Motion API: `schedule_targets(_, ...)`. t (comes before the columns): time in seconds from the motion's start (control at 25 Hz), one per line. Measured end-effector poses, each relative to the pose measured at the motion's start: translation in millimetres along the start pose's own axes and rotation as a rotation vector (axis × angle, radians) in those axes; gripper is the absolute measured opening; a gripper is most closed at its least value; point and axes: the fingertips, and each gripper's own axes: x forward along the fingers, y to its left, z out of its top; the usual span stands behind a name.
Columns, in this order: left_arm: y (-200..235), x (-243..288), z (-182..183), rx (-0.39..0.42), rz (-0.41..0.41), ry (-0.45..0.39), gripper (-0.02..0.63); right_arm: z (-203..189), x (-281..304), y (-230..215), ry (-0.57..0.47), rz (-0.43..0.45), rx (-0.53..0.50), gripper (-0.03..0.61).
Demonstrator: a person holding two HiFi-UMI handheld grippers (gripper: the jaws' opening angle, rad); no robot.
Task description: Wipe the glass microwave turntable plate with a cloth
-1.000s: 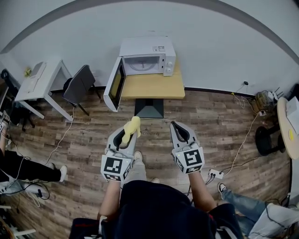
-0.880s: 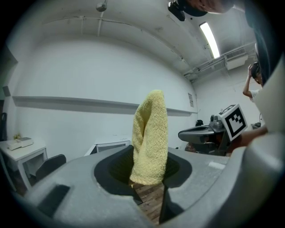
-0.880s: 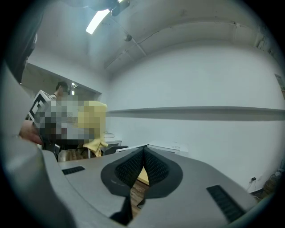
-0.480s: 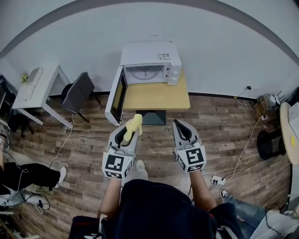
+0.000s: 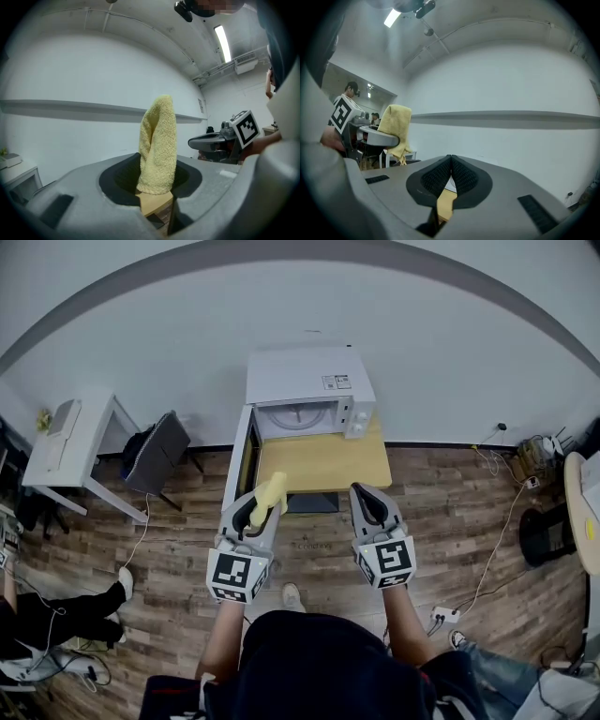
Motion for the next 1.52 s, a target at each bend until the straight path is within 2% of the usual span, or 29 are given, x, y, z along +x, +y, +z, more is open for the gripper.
schedule_targets(0.2,31.2,25.8,-1.0,-0.002,-0.023,-0.003,0.129,-1.9,35.0,-6.0,0.008,-0.030,0.001,0.011)
schedule_targets(0.48,53.3,58.5,-10.7,-0.011,-0.072,0.005,0.129,-11.6,67.5,-14.3,0.034,-0.064,-0.004,0.011)
schedule_targets(0.8,69.6,89.5,-20.4,-0.029,-0.075,0.039,0.129,-24.5,100.8,-28.1,0.063,-0.052,0.001,0.011)
schedule_targets(1.52,77.6,201.2,-26.4,-0.030,0.046,0.083,0.129,-44.7,188.2,-121.2,0.051,0.081,0.021,0.011)
